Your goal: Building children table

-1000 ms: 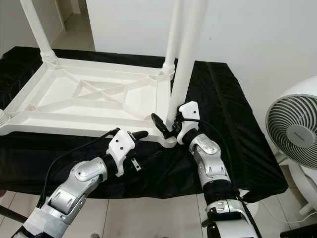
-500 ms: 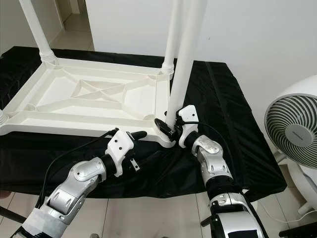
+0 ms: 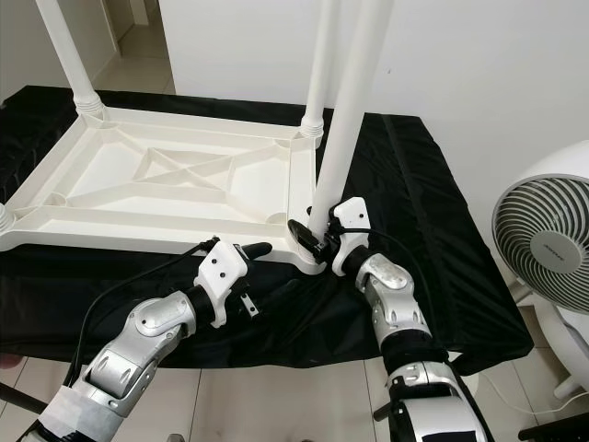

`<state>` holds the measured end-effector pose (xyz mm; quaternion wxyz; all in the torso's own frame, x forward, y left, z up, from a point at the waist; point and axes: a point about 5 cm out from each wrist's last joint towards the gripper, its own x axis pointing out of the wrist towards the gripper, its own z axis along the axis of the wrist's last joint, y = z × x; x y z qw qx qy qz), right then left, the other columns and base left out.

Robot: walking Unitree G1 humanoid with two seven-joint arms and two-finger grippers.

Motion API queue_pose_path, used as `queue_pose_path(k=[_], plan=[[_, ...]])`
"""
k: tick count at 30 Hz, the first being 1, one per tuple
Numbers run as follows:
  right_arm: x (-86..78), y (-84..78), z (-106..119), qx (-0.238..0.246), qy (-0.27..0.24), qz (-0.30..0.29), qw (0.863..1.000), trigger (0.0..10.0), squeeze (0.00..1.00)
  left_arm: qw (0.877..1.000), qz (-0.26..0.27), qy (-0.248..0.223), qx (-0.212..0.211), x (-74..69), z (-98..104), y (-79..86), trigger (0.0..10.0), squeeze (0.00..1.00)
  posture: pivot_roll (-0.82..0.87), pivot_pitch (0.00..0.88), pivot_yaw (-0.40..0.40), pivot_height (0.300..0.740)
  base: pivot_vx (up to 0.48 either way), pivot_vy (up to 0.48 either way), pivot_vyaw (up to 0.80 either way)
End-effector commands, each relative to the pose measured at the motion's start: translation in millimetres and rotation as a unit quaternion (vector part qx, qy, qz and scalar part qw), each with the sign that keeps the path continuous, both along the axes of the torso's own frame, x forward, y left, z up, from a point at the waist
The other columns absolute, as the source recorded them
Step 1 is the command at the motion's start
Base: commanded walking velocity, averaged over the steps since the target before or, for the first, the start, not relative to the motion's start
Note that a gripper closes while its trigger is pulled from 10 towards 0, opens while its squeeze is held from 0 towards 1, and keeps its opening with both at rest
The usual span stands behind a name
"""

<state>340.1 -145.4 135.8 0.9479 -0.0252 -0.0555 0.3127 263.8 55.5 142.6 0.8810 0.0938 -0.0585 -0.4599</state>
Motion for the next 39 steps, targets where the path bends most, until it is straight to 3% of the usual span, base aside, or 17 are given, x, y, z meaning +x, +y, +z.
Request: queue_pose_path(k=[1,4,16,19,20,23,24,26,29,32,35,39], plan=[[-3.0,1.0,-11,0.000,0.026,-0.019,0.999,10.0,0.00,1.000,-0.021,0.005,0.002,-2.7,0,-0.9,10.0,0.00,0.11,0.058,-0.062,0.740,0.000,0.000,0.00],[-2.4,1.3,-14,-0.010,0.032,-0.057,0.998,10.0,0.00,1.000,-0.021,0.006,0.001,-3.3,-1,-1.9,10.0,0.00,0.10,0.058,-0.065,0.740,0.000,0.000,0.00],[-8.2,13.5,-10,0.037,0.029,-0.158,0.986,10.0,0.00,1.000,-0.021,0.008,-0.001,-4.4,-2,-3.6,10.0,0.00,0.10,0.051,-0.074,0.740,0.000,0.000,0.00],[-10.1,10.0,-15,0.048,0.054,-0.253,0.965,10.0,0.00,1.000,-0.022,0.008,-0.001,-4.7,-3,-4.2,10.0,0.00,0.10,0.044,-0.076,0.740,0.000,0.000,0.00],[-10.1,10.0,-15,0.048,0.054,-0.253,0.965,10.0,0.00,1.000,-0.022,0.008,-0.001,-4.7,-3,-4.2,10.0,0.00,0.10,0.044,-0.076,0.740,0.000,0.000,0.00],[-15.4,7.2,-14,0.048,0.042,-0.332,0.941,10.0,0.00,1.000,-0.025,0.009,-0.001,-4.9,-3,-5.3,10.0,0.00,0.10,0.038,-0.076,0.740,0.000,0.000,0.00],[-15.4,7.2,-14,0.048,0.042,-0.332,0.941,10.0,0.00,1.000,-0.025,0.009,-0.001,-4.9,-3,-5.3,10.0,0.00,0.10,0.038,-0.076,0.740,0.000,0.000,0.00],[-21.7,5.9,-13,0.058,0.036,-0.389,0.918,10.0,0.00,1.000,-0.027,0.009,-0.002,-5.2,-3,-6.2,10.0,0.00,0.10,0.032,-0.077,0.740,0.000,0.000,0.00],[-27.1,12.1,-12,0.067,0.034,-0.404,0.912,10.0,0.00,1.000,-0.028,0.008,-0.002,-5.4,-3,-6.6,10.0,0.00,0.11,0.030,-0.078,0.740,0.000,0.000,0.00],[-29.9,23.2,-10,0.064,0.030,-0.382,0.921,10.0,0.00,1.000,-0.029,0.009,-0.002,-5.9,-3,-6.9,10.0,0.00,0.11,0.029,-0.078,0.740,0.000,0.000,0.00],[-27.7,15.6,-10,0.058,0.038,-0.405,0.912,10.0,0.00,1.000,-0.029,0.009,-0.003,-6.6,-3,-7.3,10.0,0.00,0.11,0.024,-0.080,0.740,0.000,0.000,0.00],[-27.4,15.2,-10,0.058,0.038,-0.406,0.911,10.0,0.00,1.000,-0.030,0.009,-0.003,-7.1,-3,-7.5,10.0,0.00,0.11,0.022,-0.079,0.740,0.000,0.000,0.00]])
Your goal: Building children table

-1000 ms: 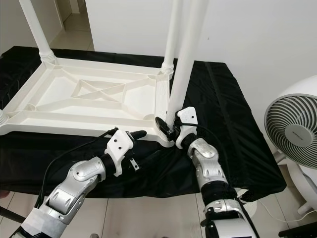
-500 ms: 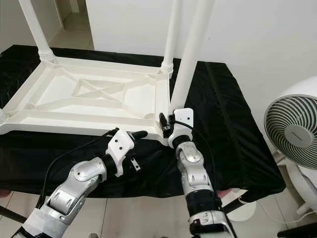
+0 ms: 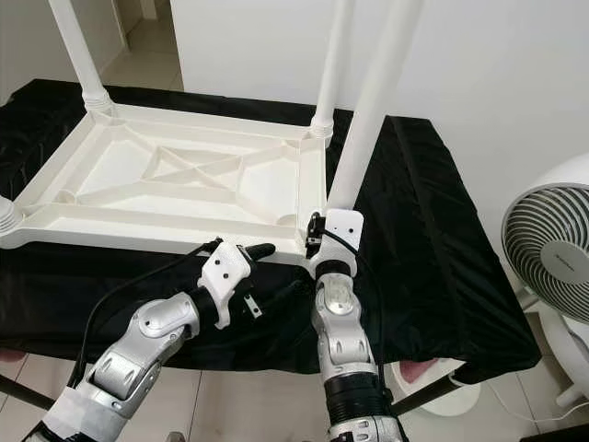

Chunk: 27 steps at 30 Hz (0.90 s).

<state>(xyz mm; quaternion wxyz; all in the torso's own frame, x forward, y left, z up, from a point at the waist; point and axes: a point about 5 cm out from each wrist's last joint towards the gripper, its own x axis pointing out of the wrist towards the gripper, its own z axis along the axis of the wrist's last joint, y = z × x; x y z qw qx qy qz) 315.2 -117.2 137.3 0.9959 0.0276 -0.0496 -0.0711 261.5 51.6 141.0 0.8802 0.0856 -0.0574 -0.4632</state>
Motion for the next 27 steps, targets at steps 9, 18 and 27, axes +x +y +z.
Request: queue_pose_path(k=[9,18,27], plan=[[-0.2,-9.0,-1,0.041,-0.011,0.039,0.998,10.0,1.00,1.000,-0.025,0.003,0.005,-4.5,-1,-2.1,10.0,0.00,0.11,0.019,-0.073,0.740,0.000,0.000,0.00],[6.3,-11.6,-1,-0.023,0.013,0.247,0.969,10.0,0.00,1.000,-0.025,0.002,0.004,-3.5,-1,-2.1,10.0,0.00,0.10,0.025,-0.068,0.740,0.000,0.000,0.00],[6.7,-23.0,0,-0.091,0.024,0.346,0.934,10.0,0.00,1.000,-0.025,0.002,0.003,-1.6,0,-3.0,10.0,0.00,0.09,0.033,-0.065,0.740,0.000,0.000,0.00]])
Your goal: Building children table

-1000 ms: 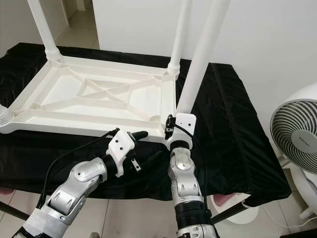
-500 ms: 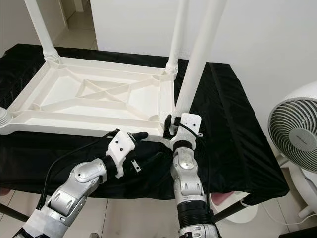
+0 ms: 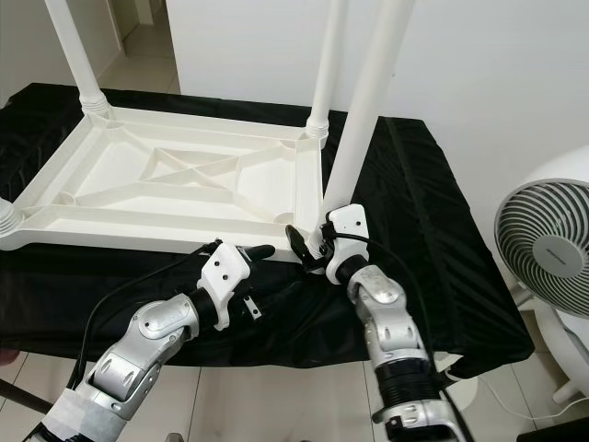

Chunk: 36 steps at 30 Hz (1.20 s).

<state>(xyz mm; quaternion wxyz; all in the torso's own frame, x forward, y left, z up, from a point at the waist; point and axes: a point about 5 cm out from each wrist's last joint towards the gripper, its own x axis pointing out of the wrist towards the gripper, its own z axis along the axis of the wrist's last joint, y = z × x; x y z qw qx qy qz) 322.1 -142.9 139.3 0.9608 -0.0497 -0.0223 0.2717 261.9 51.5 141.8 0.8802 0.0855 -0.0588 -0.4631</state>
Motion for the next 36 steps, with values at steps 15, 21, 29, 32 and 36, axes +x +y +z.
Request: queue_pose_path(k=[15,21,29,32,36], plan=[[12.5,2.8,-1,0.006,0.011,0.099,0.995,0.0,0.00,1.000,-0.016,0.000,-0.001,0.1,2,-2.8,10.0,0.00,0.11,0.044,-0.074,0.740,0.000,0.000,0.00],[11.9,-0.6,-6,0.004,0.019,0.104,0.994,0.0,0.00,1.000,-0.015,0.000,-0.002,-0.1,2,-3.1,10.0,0.00,0.10,0.044,-0.072,0.740,0.000,0.000,0.00],[12.7,-6.4,-10,0.016,0.031,0.073,0.997,10.0,0.00,1.000,-0.019,0.001,-0.003,-0.6,2,-4.7,10.0,0.00,0.09,0.046,-0.071,0.740,0.000,0.000,0.00],[12.4,-6.5,-10,0.018,0.031,0.066,0.997,10.0,0.00,1.000,-0.019,0.001,-0.003,-0.7,2,-4.8,10.0,0.00,0.09,0.046,-0.071,0.740,0.000,0.000,0.00],[10.3,-3.2,-16,0.016,0.037,0.009,0.999,10.0,0.00,1.000,-0.021,0.002,-0.003,-1.5,1,-5.1,10.0,0.00,0.09,0.051,-0.068,0.740,0.000,0.000,0.00]])
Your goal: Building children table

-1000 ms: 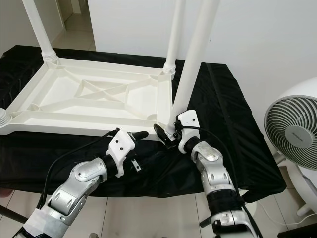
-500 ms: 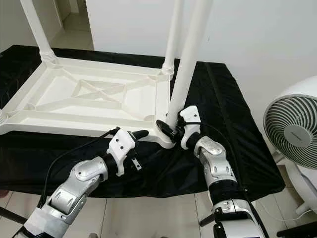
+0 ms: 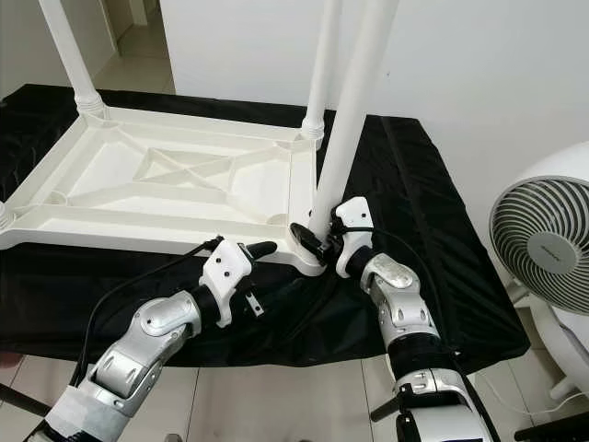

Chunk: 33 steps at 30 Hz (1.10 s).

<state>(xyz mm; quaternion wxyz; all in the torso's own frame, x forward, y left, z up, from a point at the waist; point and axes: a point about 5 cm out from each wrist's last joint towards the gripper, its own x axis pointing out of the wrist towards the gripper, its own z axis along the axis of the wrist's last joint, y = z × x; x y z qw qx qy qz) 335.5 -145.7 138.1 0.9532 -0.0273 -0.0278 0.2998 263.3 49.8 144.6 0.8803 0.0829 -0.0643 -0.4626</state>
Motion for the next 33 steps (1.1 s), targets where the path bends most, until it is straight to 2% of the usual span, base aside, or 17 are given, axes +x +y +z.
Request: queue_pose_path(k=[1,6,9,12,13,14,16,17,18,24,29,30,31,32,33], plan=[[-4.0,1.5,-15,0.000,0.033,-0.039,0.999,10.0,0.00,1.000,-0.021,0.007,0.002,-3.1,-2,-3.4,10.0,0.00,0.09,0.051,-0.067,0.740,0.000,0.000,0.00],[-7.6,9.7,-14,0.030,0.032,-0.096,0.994,10.0,0.00,1.000,-0.023,0.008,0.003,-3.4,-2,-2.9,10.0,0.00,0.09,0.052,-0.063,0.740,0.000,0.000,0.00],[-8.5,11.6,-14,0.035,0.032,-0.111,0.993,10.0,0.00,1.000,-0.023,0.008,0.003,-3.2,-2,-3.0,10.0,0.00,0.09,0.052,-0.063,0.740,0.000,0.000,0.00],[-11.7,12.3,-19,0.042,0.033,-0.233,0.971,10.0,0.00,1.000,-0.027,0.009,0.004,-3.6,-2,-3.6,10.0,0.00,0.08,0.055,-0.058,0.740,0.000,0.000,0.00],[-11.7,12.3,-19,0.042,0.033,-0.233,0.971,10.0,0.00,1.000,-0.027,0.009,0.004,-3.6,-2,-3.6,10.0,0.00,0.08,0.055,-0.058,0.740,0.000,0.000,0.00],[-12.7,12.7,-20,0.038,0.031,-0.256,0.965,10.0,0.00,1.000,-0.028,0.009,0.004,-3.7,-2,-3.8,10.0,0.00,0.08,0.055,-0.058,0.740,0.000,0.000,0.00],[-12.7,12.7,-20,0.038,0.031,-0.256,0.965,10.0,0.00,1.000,-0.028,0.009,0.004,-3.7,-2,-3.8,10.0,0.00,0.08,0.055,-0.058,0.740,0.000,0.000,0.00],[-14.9,12.9,-23,0.037,0.033,-0.298,0.953,10.0,0.00,1.000,-0.029,0.009,0.004,-3.9,-2,-4.6,10.0,0.00,0.08,0.055,-0.058,0.740,0.000,0.000,0.00],[-18.3,20.6,-26,0.043,0.038,-0.316,0.947,10.0,0.00,1.000,-0.029,0.009,0.004,-4.4,-2,-5.1,10.0,0.00,0.09,0.055,-0.060,0.740,0.000,0.000,0.00],[-22.9,38.6,-25,0.052,0.039,-0.300,0.952,10.0,0.00,1.000,-0.029,0.010,0.003,-5.0,-2,-5.2,10.0,0.00,0.09,0.053,-0.062,0.740,0.000,0.000,0.00],[-20.4,34.7,-24,0.049,0.039,-0.304,0.950,10.0,0.00,1.000,-0.028,0.009,0.004,-4.4,-2,-4.4,10.0,0.00,0.10,0.048,-0.065,0.740,0.000,0.000,0.00],[-20.0,34.2,-23,0.052,0.036,-0.308,0.949,10.0,0.30,1.000,-0.027,0.008,0.004,-4.1,-2,-4.2,10.0,0.00,0.10,0.045,-0.067,0.740,0.000,0.000,0.00],[-20.0,34.2,-23,0.052,0.036,-0.308,0.949,10.0,0.30,1.000,-0.027,0.008,0.004,-4.1,-2,-4.2,10.0,0.00,0.10,0.045,-0.067,0.740,0.000,0.000,0.00],[-20.2,35.4,-21,0.059,0.034,-0.310,0.948,10.0,1.00,1.000,-0.026,0.008,0.004,-4.1,-2,-4.0,10.0,0.00,0.10,0.041,-0.067,0.740,0.000,0.000,0.00],[-20.4,36.1,-20,0.067,0.031,-0.310,0.948,10.0,1.00,1.000,-0.026,0.008,0.004,-4.2,-2,-4.0,10.0,0.00,0.10,0.041,-0.067,0.740,0.000,0.000,0.00]])
